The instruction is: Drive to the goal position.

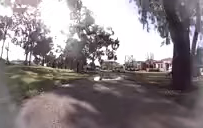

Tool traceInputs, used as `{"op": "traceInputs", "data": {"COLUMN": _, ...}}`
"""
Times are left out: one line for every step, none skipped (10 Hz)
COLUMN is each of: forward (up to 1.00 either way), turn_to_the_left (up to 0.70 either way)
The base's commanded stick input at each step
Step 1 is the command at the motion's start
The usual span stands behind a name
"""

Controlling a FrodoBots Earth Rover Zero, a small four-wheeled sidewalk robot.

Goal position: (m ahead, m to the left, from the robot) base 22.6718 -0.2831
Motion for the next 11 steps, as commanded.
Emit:
{"op": "traceInputs", "data": {"forward": 0.7, "turn_to_the_left": 0.0}}
{"op": "traceInputs", "data": {"forward": 0.7, "turn_to_the_left": 0.0}}
{"op": "traceInputs", "data": {"forward": 0.7, "turn_to_the_left": 0.0}}
{"op": "traceInputs", "data": {"forward": 0.7, "turn_to_the_left": 0.0}}
{"op": "traceInputs", "data": {"forward": 0.7, "turn_to_the_left": 0.0}}
{"op": "traceInputs", "data": {"forward": 0.7, "turn_to_the_left": 0.0}}
{"op": "traceInputs", "data": {"forward": 0.7, "turn_to_the_left": 0.0}}
{"op": "traceInputs", "data": {"forward": 0.7, "turn_to_the_left": 0.0}}
{"op": "traceInputs", "data": {"forward": 0.7, "turn_to_the_left": 0.0}}
{"op": "traceInputs", "data": {"forward": 0.7, "turn_to_the_left": 0.0}}
{"op": "traceInputs", "data": {"forward": 0.7, "turn_to_the_left": 0.0}}
